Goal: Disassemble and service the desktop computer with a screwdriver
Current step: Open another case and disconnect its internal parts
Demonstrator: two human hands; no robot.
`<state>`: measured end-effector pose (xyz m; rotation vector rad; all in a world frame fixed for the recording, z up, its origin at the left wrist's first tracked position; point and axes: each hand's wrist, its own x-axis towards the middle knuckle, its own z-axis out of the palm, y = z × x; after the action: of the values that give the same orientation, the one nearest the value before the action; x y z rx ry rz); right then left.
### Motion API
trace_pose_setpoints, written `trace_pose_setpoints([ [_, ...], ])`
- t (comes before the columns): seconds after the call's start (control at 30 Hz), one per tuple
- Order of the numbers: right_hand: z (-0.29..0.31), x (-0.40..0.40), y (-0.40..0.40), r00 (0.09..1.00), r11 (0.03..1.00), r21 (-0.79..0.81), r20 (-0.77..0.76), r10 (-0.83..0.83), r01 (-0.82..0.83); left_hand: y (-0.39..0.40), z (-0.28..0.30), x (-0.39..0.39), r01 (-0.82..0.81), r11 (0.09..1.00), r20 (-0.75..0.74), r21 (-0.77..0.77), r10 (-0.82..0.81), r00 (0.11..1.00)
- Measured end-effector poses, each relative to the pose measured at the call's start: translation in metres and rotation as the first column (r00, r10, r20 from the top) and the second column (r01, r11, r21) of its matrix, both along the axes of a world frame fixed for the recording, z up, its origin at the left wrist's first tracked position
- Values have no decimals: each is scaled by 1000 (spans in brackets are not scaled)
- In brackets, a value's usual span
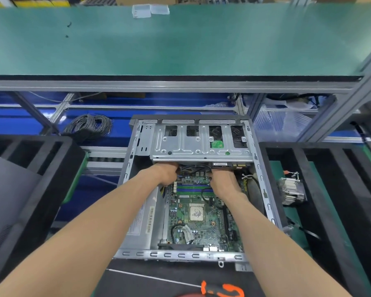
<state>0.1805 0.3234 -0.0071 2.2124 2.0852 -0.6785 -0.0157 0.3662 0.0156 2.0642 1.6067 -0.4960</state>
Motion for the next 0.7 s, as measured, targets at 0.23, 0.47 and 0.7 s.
trace_pose_setpoints([
  [0.23,2,0,-4,1000,1000,4,-27,1,-1,-1,1,2,0,999,-54,-32,-2,999],
  [0.47,-2,3,-4,994,995,-27,-61,-95,94,-1,2,2,-8,997,-59,-74,4,998],
  [0.7,13,0,2,1000,998,-71,-16,1,-2,-3,6,3,26,997,-59,-66,-30,998],
])
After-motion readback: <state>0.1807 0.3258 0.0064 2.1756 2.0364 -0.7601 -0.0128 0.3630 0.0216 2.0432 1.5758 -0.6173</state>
